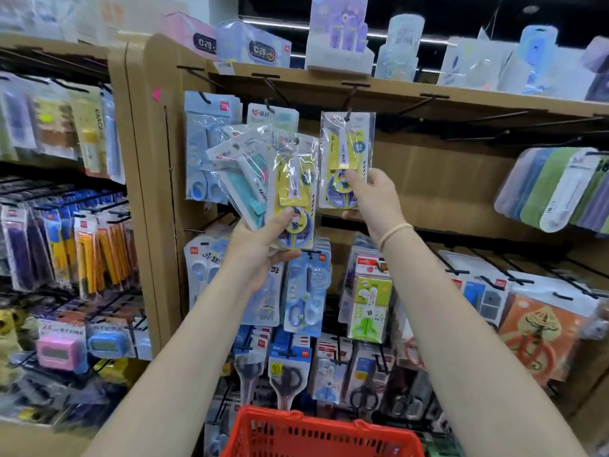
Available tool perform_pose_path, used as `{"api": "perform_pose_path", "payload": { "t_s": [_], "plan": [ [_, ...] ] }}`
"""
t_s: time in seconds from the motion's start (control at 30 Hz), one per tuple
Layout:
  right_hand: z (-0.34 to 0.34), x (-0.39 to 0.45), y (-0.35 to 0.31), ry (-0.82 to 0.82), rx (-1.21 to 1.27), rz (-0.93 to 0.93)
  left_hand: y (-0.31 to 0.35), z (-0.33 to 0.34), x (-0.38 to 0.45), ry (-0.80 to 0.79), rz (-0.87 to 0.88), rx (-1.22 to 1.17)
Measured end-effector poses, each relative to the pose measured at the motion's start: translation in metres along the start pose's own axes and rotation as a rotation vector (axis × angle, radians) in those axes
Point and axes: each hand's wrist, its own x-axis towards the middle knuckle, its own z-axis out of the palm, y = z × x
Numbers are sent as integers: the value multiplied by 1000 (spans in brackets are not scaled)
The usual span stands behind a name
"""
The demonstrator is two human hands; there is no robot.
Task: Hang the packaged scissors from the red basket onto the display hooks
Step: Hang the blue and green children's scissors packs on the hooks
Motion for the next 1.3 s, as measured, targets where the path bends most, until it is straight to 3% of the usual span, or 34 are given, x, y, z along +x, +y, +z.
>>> {"api": "perform_pose_path", "payload": {
  "t_s": [0.23, 0.5, 0.67, 0.83, 1.0, 1.3],
  "plan": [
    [-4, -23, 19, -150, 11, 249, -4, 10, 3, 65, 26, 20],
    [-3, -56, 20, -304, -126, -21, -7, 19, 6, 51, -14, 114],
    [-4, -58, 26, -254, 5, -19, -4, 23, 5, -9, 6, 127],
    [-6, -57, 20, -164, 225, -25, -2, 23, 4, 53, 104, 56],
    [-8, -46, 10, -67, 207, -114, -3, 14, 3, 152, 143, 86],
    [-1, -34, 2, -36, 160, -79, 0, 8, 0, 149, 142, 94]
  ]
}}
